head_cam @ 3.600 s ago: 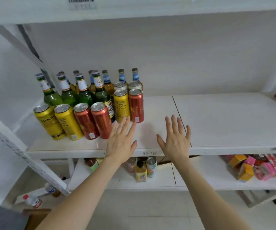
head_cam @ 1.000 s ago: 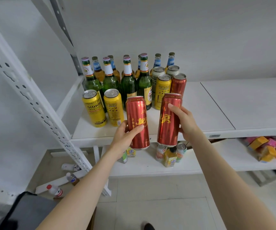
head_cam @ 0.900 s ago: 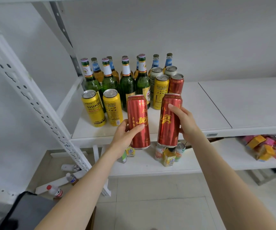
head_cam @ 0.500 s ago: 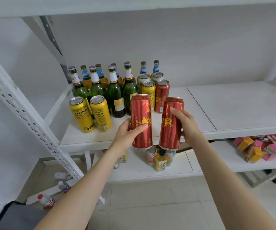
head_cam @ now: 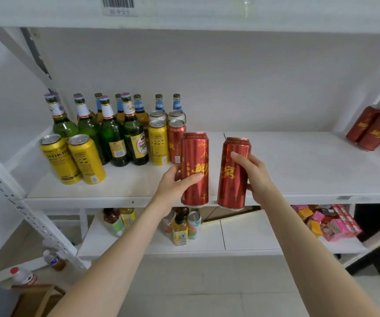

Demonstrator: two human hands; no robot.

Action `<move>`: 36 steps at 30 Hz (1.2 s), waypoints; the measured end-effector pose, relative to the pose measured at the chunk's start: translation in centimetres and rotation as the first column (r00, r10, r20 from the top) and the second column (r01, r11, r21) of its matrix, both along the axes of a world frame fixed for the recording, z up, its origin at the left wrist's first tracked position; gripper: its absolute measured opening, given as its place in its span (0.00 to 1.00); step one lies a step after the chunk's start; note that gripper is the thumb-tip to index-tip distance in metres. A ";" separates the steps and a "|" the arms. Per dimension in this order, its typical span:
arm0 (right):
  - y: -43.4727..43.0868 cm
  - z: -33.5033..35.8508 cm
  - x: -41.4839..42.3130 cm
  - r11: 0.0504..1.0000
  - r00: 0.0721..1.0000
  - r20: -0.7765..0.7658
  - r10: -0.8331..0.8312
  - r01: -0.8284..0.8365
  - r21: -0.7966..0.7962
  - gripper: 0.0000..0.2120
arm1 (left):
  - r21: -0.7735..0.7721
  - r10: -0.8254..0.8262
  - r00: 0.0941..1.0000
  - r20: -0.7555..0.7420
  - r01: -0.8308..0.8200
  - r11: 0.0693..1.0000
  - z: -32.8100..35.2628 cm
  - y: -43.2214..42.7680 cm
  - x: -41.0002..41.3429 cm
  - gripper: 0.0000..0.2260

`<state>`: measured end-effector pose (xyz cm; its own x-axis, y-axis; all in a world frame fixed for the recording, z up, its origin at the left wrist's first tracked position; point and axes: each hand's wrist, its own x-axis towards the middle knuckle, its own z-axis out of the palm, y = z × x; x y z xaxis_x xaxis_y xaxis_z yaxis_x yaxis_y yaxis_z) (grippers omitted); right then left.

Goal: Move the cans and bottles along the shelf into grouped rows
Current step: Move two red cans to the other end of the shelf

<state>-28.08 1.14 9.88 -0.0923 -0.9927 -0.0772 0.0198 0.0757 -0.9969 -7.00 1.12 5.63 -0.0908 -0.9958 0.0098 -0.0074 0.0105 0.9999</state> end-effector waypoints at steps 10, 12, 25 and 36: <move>0.0 0.1 -12.2 0.998 0.998 0.004 -0.055 0.055 0.010 0.16 | 0.011 -0.058 0.997 0.052 0.058 0.998 0.4 -1.6 -12.3 0.19; -0.5 0.1 -14.6 0.998 0.998 0.010 -0.067 0.067 0.012 0.17 | -0.004 -0.081 0.995 0.065 0.081 0.997 0.4 -2.5 -14.4 0.19; -2.8 -0.2 -33.0 0.989 0.989 0.017 -0.146 0.146 -0.012 0.14 | -0.006 -0.206 0.976 0.070 0.207 0.978 0.0 -7.4 -33.2 0.20; -1.3 -0.2 -51.2 0.993 0.993 -0.021 -0.119 0.119 -0.010 0.14 | 0.038 -0.178 0.984 -0.008 0.178 0.983 -1.3 -6.0 -51.5 0.27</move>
<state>-79.28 -0.12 9.70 -0.2118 -0.9751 -0.0653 0.0062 0.0654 -0.9978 -58.46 -4.90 4.35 -0.2666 -0.9634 -0.0276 -0.0046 -0.0274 0.9996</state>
